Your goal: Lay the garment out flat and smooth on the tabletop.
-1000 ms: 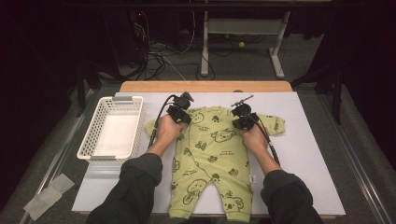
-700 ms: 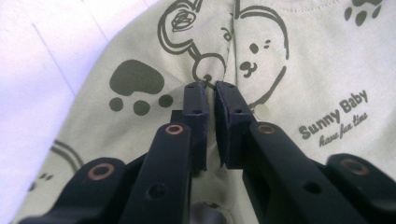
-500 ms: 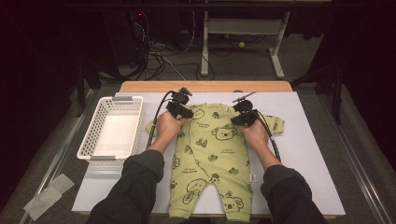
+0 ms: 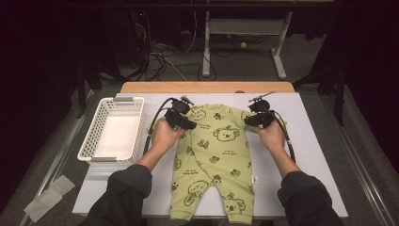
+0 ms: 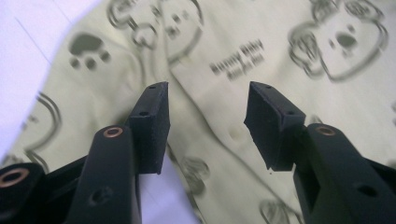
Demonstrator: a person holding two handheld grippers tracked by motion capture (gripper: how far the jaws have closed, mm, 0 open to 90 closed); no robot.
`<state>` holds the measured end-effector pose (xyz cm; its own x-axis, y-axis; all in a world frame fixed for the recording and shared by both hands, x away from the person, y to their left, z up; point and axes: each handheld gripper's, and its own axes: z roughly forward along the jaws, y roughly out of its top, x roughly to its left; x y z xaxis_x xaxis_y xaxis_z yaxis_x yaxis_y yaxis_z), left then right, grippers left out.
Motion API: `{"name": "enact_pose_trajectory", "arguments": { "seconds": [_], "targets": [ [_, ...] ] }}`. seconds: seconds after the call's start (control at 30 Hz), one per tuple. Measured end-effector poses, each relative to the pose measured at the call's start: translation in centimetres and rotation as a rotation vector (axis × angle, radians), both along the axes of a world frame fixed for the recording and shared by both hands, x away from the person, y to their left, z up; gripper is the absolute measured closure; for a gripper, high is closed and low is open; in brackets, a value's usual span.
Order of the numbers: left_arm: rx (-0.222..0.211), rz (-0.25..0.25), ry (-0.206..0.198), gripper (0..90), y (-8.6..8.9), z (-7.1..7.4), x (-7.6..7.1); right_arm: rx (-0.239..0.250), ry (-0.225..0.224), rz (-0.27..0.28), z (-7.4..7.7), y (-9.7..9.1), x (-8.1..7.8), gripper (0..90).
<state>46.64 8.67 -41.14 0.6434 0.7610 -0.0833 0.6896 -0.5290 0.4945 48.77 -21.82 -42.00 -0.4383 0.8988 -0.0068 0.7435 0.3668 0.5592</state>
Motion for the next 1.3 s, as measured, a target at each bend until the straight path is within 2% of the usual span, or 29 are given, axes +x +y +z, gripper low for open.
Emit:
{"name": "enact_pose_trajectory", "arguments": {
  "seconds": [0.17,0.27,0.37,0.43,0.53,0.6,0.67,0.83,0.9,1.1,1.2,1.3],
  "targets": [
    [-0.007,-0.036,0.017,46.9,0.5,-0.6,-2.8,-0.011,0.033,-0.046,-0.8,-1.2,0.1,69.2],
    [-0.026,-0.046,0.027,45.0,1.1,-0.8,-4.6,-0.033,0.047,-0.049,-1.4,-1.1,0.5,67.5],
    [-0.015,-0.069,0.038,45.0,1.6,-1.3,-6.4,-0.053,0.071,-0.045,-2.1,-0.7,1.1,66.7],
    [-0.002,-0.082,0.042,44.9,1.9,-1.6,-7.5,-0.047,0.055,-0.044,-2.3,-0.6,1.2,70.0],
    [-0.009,-0.088,0.05,44.8,2.5,-2.1,-8.8,-0.077,0.049,-0.002,-2.2,-0.4,1.4,88.8],
    [-0.025,-0.086,0.05,44.9,2.9,-2.5,-9.5,-0.105,0.055,0.016,-2.1,-0.2,1.6,90.0],
    [-0.027,-0.086,0.054,44.9,3.1,-3.0,-10.2,-0.15,0.038,0.02,-2.0,0.0,1.8,90.0],
    [-0.009,-0.082,0.059,44.9,3.6,-3.8,-11.2,-0.133,0.013,-0.044,-1.6,-0.9,2.9,90.0],
    [-0.02,-0.08,0.058,44.9,3.8,-3.9,-11.4,-0.146,0.007,-0.054,-1.4,-1.1,3.3,90.0],
    [-0.007,-0.086,0.033,44.9,3.5,-4.0,-12.2,-0.183,-0.004,-0.073,-1.3,-0.6,3.5,88.8],
    [-0.012,-0.083,0.028,45.0,3.6,-4.1,-12.3,-0.125,-0.012,-0.066,-0.9,-0.4,2.8,76.0],
    [-0.019,-0.079,0.025,45.0,3.6,-4.1,-12.3,-0.088,-0.019,-0.022,-0.4,0.0,1.5,70.5]
  ]
}}
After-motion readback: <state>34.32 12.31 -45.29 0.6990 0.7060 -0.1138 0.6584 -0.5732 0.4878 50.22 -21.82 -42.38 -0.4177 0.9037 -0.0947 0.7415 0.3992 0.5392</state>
